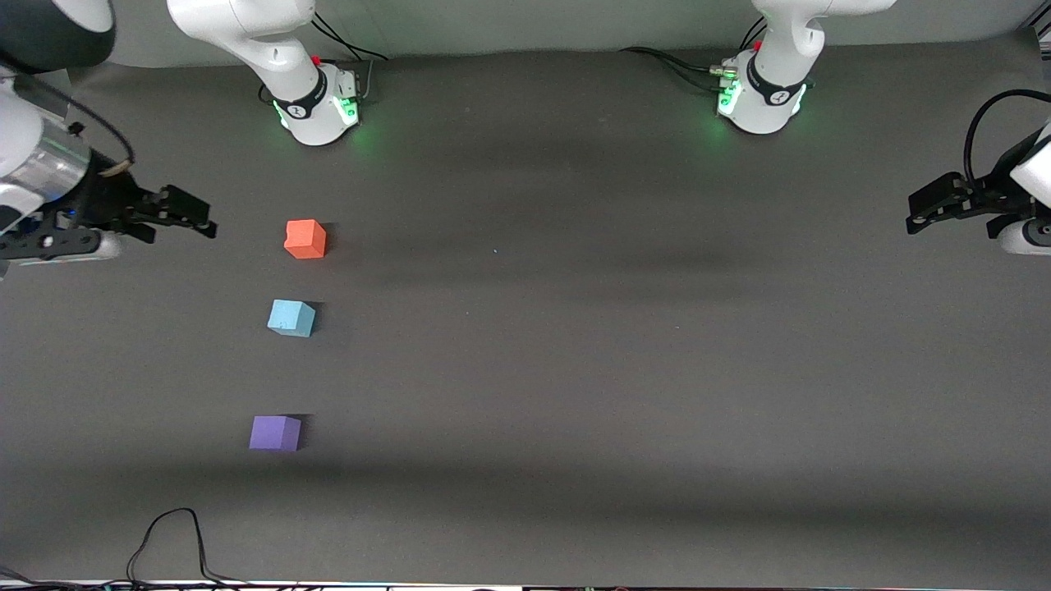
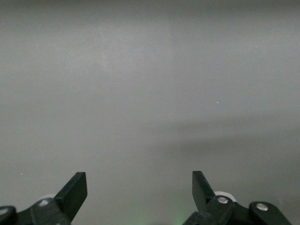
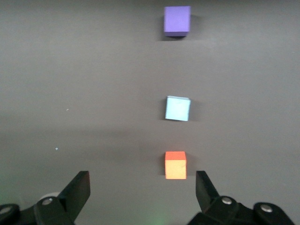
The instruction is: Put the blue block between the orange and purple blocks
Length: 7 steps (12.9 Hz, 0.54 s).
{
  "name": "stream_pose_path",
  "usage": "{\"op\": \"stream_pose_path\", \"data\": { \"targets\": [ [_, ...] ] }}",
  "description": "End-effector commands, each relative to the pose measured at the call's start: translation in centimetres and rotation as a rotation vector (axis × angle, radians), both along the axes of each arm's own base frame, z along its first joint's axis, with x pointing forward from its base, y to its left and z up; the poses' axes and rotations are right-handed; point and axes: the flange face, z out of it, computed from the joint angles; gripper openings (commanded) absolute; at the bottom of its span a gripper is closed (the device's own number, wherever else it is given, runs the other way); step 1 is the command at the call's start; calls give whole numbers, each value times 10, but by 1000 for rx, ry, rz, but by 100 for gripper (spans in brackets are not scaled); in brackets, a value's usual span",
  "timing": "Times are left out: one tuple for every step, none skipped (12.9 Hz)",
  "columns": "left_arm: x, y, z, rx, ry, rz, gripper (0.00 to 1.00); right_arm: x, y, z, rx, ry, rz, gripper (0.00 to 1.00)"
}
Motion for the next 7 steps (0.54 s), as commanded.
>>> {"op": "stream_pose_path", "data": {
  "targets": [
    [-3,1,4,-11,-9,4,100,-5,-2,6,-4,0,9,100],
    [-3,1,4,-11,-9,4,100,-5,-2,7,-4,-1,11,100],
    [-3,1,4,-11,-9,4,100,-7,1,9,-8,-4,18,100],
    [-3,1,4,-11,-10,4,100,-8,1,11,-9,-8,18,100],
    [-3,1,4,-11,-10,4,100,-8,0,12,-7,-10,16,100],
    [-3,1,4,-11,-10,4,100,-8,0,12,-7,-10,16,100],
    [-3,1,3,-11,-9,4,100,-8,0,12,-7,-10,15,100]
  ]
}}
